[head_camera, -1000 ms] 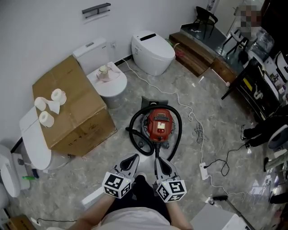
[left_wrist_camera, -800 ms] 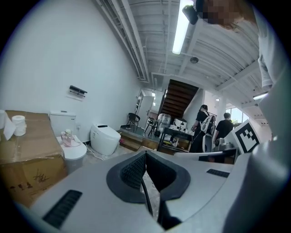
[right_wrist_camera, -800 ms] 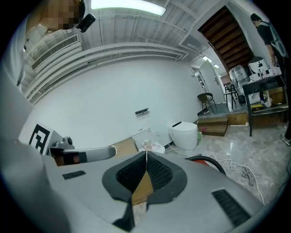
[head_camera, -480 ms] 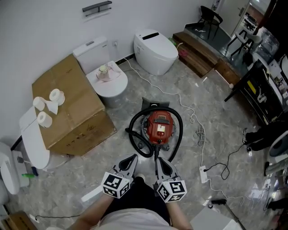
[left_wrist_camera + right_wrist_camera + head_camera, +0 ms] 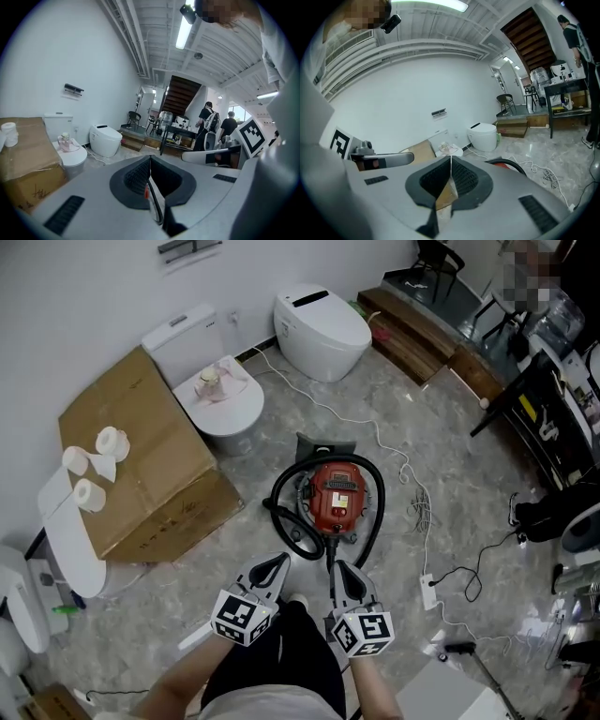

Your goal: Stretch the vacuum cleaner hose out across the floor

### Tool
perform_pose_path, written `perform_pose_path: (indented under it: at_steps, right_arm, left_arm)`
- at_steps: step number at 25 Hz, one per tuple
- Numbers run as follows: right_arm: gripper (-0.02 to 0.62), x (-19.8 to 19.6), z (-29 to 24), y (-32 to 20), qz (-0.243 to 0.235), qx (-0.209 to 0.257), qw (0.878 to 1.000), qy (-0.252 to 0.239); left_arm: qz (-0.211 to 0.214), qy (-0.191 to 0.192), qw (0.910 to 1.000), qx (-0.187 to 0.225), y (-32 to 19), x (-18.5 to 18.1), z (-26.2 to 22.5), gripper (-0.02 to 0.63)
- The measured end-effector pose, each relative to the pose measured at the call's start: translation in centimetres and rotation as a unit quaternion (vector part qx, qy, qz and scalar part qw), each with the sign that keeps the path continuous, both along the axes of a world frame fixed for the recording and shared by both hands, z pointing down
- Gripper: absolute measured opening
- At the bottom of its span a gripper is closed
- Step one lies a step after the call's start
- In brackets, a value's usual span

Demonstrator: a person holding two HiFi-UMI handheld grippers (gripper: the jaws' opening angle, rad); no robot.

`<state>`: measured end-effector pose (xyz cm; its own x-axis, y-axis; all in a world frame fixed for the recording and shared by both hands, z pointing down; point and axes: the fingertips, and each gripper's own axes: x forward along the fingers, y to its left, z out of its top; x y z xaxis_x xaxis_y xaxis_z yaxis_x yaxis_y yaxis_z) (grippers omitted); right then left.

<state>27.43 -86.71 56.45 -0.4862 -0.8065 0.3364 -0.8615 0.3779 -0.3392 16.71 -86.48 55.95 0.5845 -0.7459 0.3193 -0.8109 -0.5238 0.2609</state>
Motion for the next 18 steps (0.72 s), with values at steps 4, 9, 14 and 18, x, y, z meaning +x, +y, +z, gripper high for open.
perform_pose_path:
  at_steps: [4,9,14,18]
  right_arm:
    - [0.017,-0.7,1.1,-2.4,0.003,0.001,1.000,0.002]
    - [0.017,-1.8,4.1,-4.4,-0.003,-0.004,1.000,0.009]
    - [0.017,-2.4,7.9,-6.1,-0.018,-0.002,0.999,0.029]
    - [0.017,-2.4,11.7,-7.5,-0.023,0.002,0.999,0.037]
  left_arm:
    - [0.034,-0.007,0.9994,-0.009,-1.0,-0.4,1.9,0.008]
    - [0.053,-0.012,0.9980,-0.032,-1.4,-1.1,6.1,0.008]
    - [0.050,-0.006,0.9974,-0.052,-2.2,-1.5,10.6,0.008]
    - [0.045,0.000,0.9973,-0.058,-3.6,-1.8,14.4,0.008]
